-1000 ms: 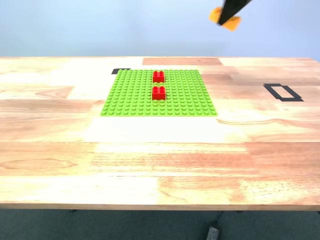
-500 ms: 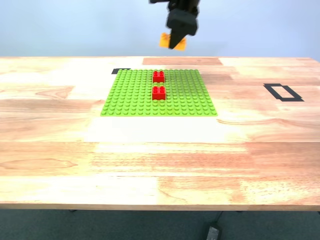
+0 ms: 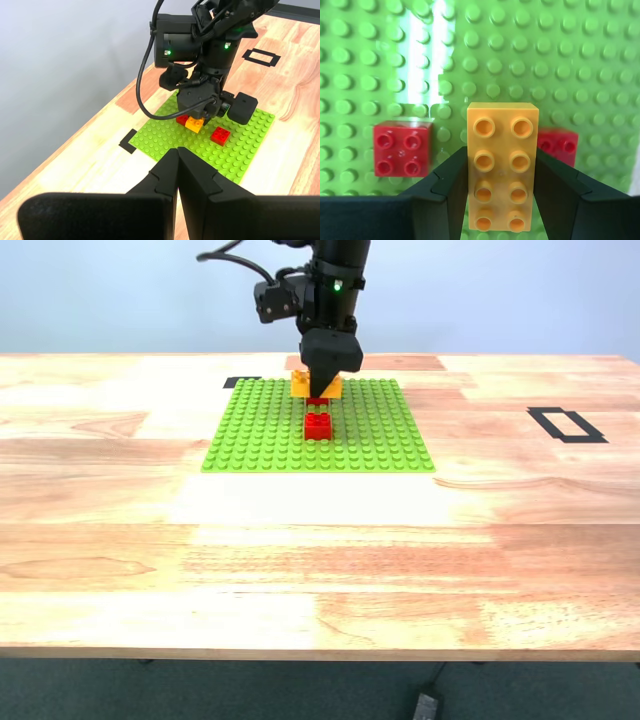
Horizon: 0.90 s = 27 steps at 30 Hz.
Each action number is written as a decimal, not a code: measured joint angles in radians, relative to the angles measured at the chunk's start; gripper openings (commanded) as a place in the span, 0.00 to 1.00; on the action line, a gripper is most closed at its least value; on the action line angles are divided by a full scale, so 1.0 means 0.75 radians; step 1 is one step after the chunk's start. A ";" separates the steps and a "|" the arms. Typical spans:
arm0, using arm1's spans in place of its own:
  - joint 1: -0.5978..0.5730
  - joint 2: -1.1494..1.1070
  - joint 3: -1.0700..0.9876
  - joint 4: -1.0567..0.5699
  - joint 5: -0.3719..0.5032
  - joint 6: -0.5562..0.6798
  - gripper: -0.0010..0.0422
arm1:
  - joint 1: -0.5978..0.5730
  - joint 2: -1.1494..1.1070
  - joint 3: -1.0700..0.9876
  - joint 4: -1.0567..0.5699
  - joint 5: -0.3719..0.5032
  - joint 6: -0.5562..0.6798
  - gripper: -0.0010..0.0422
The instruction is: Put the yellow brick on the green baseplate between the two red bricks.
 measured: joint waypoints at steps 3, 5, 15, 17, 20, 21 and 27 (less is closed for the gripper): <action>0.000 0.000 0.000 0.001 0.000 0.000 0.02 | -0.001 0.009 -0.001 -0.007 0.000 0.007 0.05; 0.000 0.000 0.000 0.000 -0.001 0.001 0.02 | 0.001 0.009 -0.007 -0.008 -0.005 0.010 0.05; 0.000 0.000 0.000 0.001 -0.001 0.001 0.02 | -0.011 0.011 -0.037 -0.006 -0.096 0.079 0.05; 0.001 0.000 0.000 0.001 -0.001 0.001 0.02 | -0.011 0.011 -0.060 -0.004 -0.098 0.077 0.05; 0.000 -0.001 0.000 0.001 -0.001 0.001 0.02 | -0.012 0.007 -0.108 0.022 -0.095 0.077 0.05; 0.000 -0.001 0.000 0.002 -0.001 0.001 0.02 | -0.013 0.005 -0.114 0.021 -0.095 0.077 0.05; 0.001 -0.001 0.000 0.002 -0.001 0.001 0.02 | -0.010 0.002 -0.125 0.049 -0.094 0.104 0.05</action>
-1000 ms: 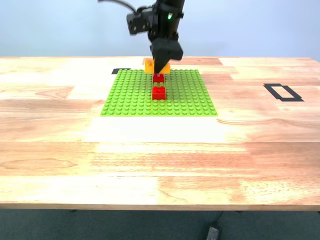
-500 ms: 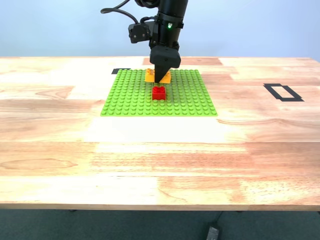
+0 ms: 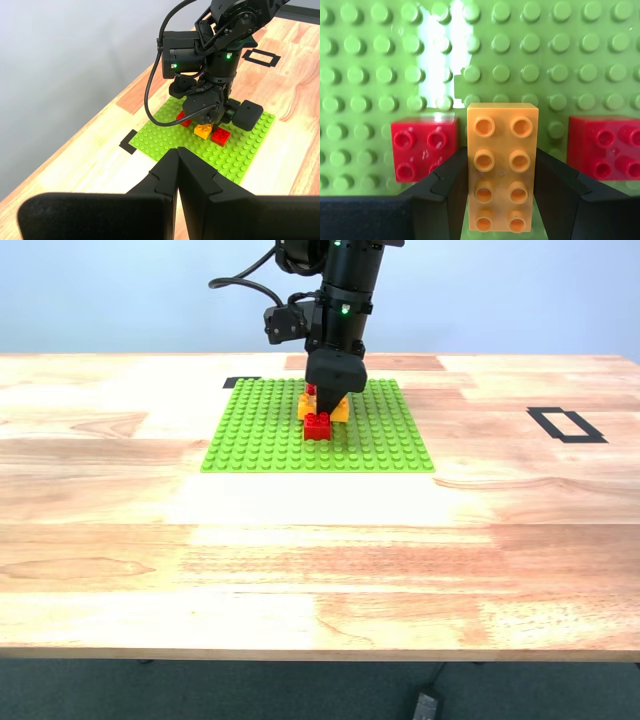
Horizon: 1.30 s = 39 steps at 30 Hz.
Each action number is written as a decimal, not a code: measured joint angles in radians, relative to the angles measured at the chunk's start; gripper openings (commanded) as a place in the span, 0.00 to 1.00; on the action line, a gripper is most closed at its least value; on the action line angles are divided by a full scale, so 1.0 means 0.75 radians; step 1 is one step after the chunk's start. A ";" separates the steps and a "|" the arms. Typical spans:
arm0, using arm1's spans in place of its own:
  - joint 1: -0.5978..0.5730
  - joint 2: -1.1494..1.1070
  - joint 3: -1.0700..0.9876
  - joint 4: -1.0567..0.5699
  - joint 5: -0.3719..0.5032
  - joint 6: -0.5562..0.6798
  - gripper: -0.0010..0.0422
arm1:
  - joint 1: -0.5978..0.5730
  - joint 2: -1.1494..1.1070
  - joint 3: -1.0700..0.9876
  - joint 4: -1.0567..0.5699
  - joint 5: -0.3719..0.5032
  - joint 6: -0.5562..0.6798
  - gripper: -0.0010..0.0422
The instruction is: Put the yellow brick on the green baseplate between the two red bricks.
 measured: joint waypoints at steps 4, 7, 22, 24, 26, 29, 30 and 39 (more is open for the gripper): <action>-0.001 0.000 0.000 0.000 0.000 0.000 0.02 | 0.007 -0.002 0.000 0.016 -0.018 0.003 0.05; -0.001 0.000 0.000 0.001 0.000 0.000 0.02 | 0.007 -0.003 0.000 0.024 -0.034 0.003 0.05; -0.001 0.000 0.000 0.001 0.000 0.001 0.02 | 0.009 -0.007 -0.021 0.056 0.015 0.030 0.34; -0.001 0.000 0.000 0.001 0.000 0.001 0.02 | 0.009 -0.015 -0.035 0.076 0.022 0.034 0.38; -0.001 0.000 0.000 0.001 0.000 0.001 0.02 | 0.008 -0.026 -0.050 0.096 0.024 0.033 0.41; -0.001 0.000 0.000 0.002 0.000 0.001 0.02 | 0.008 -0.035 -0.057 0.105 0.026 0.040 0.45; -0.001 0.000 0.000 0.002 0.000 0.001 0.02 | 0.008 -0.037 -0.057 0.108 0.026 0.043 0.47; 0.000 0.000 0.000 0.001 0.000 0.001 0.02 | 0.013 -0.044 -0.057 0.111 0.026 0.071 0.54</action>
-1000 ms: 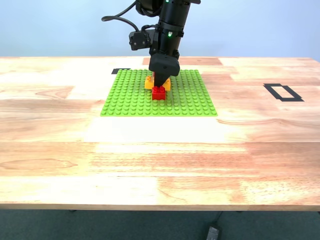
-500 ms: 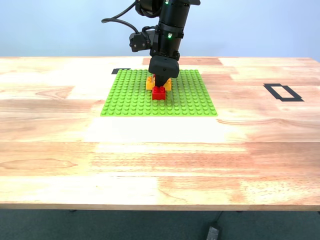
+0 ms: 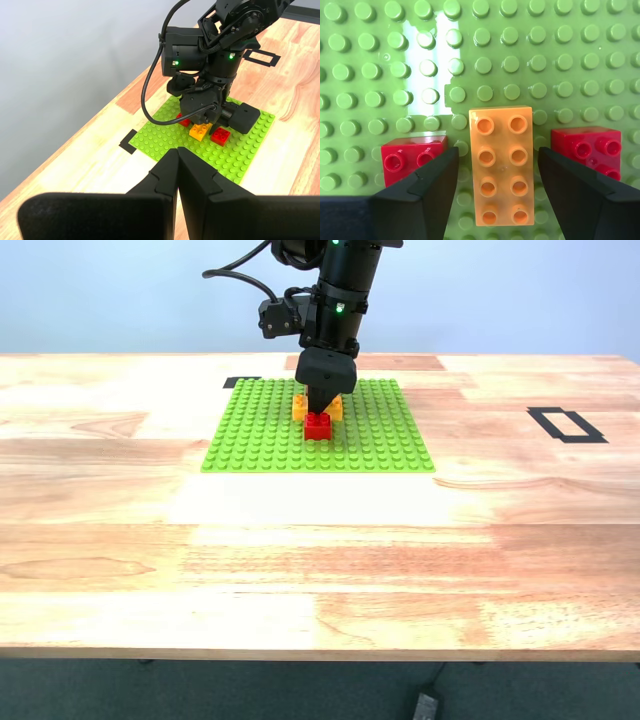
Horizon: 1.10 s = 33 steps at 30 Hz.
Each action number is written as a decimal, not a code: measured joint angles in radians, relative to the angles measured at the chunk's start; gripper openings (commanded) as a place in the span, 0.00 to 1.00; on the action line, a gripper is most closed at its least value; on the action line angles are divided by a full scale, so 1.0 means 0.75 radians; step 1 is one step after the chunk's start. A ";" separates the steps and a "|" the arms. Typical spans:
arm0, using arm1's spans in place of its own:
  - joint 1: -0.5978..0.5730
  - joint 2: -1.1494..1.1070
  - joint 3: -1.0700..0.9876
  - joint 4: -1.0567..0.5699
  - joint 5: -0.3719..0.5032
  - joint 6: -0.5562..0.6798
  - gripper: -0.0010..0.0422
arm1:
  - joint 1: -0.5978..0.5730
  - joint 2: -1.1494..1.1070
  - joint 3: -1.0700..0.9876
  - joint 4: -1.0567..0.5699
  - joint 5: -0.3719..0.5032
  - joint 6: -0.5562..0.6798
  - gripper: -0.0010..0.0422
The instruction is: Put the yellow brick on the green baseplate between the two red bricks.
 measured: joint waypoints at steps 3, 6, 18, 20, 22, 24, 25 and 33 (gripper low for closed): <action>0.000 0.000 0.000 0.000 0.000 0.001 0.02 | 0.009 -0.014 0.000 -0.001 0.004 0.007 0.54; -0.001 0.000 0.000 0.000 0.001 0.001 0.02 | 0.020 -0.065 0.000 -0.002 0.003 0.002 0.54; 0.000 0.000 0.000 0.003 0.001 0.001 0.02 | 0.003 -0.141 -0.018 -0.008 0.008 0.007 0.35; 0.000 0.000 0.000 0.003 0.001 0.001 0.02 | 0.004 -0.141 -0.023 -0.011 0.007 0.008 0.27; 0.000 0.000 0.000 0.003 0.001 0.001 0.02 | 0.002 -0.141 -0.024 -0.009 0.007 0.014 0.19; 0.000 0.000 0.000 0.002 0.001 0.001 0.02 | -0.001 -0.139 -0.025 -0.006 0.008 0.017 0.11; 0.000 0.000 0.000 0.003 0.001 0.001 0.02 | -0.001 -0.134 -0.025 -0.004 0.008 0.017 0.08; 0.000 0.001 0.000 0.003 0.001 0.001 0.02 | -0.001 -0.070 -0.023 0.002 0.008 0.027 0.04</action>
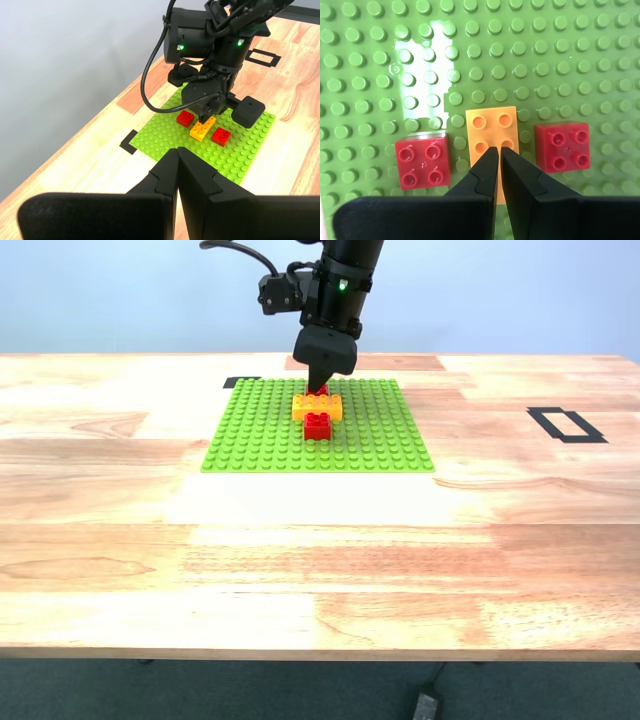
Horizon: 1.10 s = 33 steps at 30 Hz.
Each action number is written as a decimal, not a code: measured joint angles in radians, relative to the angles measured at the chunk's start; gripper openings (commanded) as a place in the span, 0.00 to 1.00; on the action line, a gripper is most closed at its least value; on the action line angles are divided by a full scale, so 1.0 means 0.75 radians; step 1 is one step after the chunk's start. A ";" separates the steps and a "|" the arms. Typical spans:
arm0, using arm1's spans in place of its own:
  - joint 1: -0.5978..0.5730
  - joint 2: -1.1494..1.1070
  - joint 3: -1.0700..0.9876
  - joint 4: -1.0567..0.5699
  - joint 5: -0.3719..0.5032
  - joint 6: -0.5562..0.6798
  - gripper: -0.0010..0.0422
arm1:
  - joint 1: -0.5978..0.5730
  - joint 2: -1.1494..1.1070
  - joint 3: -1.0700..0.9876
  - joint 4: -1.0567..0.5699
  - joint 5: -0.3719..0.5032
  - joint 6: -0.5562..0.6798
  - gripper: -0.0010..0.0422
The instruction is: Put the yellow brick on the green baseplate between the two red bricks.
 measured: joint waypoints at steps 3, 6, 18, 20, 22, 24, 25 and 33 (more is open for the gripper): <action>-0.001 0.000 0.000 0.000 -0.001 0.000 0.02 | 0.001 0.014 -0.003 -0.001 -0.001 0.005 0.04; 0.000 0.001 0.000 -0.001 0.000 0.000 0.02 | 0.001 0.016 -0.015 0.017 -0.001 0.005 0.04; 0.000 0.001 0.000 -0.001 0.000 0.000 0.02 | -0.007 0.019 -0.103 0.140 -0.002 -0.020 0.04; 0.000 0.001 0.000 -0.001 0.000 0.000 0.02 | -0.009 0.031 -0.100 0.142 -0.004 -0.020 0.04; 0.000 0.001 0.000 -0.002 0.000 0.000 0.02 | -0.009 0.043 -0.099 0.144 -0.009 -0.020 0.04; 0.000 0.001 0.000 -0.002 0.000 -0.001 0.02 | -0.009 0.062 -0.099 0.143 -0.013 -0.020 0.04; 0.000 0.001 0.000 -0.002 0.000 -0.001 0.02 | -0.009 0.069 -0.098 0.143 -0.012 -0.020 0.04; 0.000 0.001 0.000 -0.001 0.000 0.000 0.02 | -0.005 0.001 -0.107 0.145 0.003 -0.012 0.04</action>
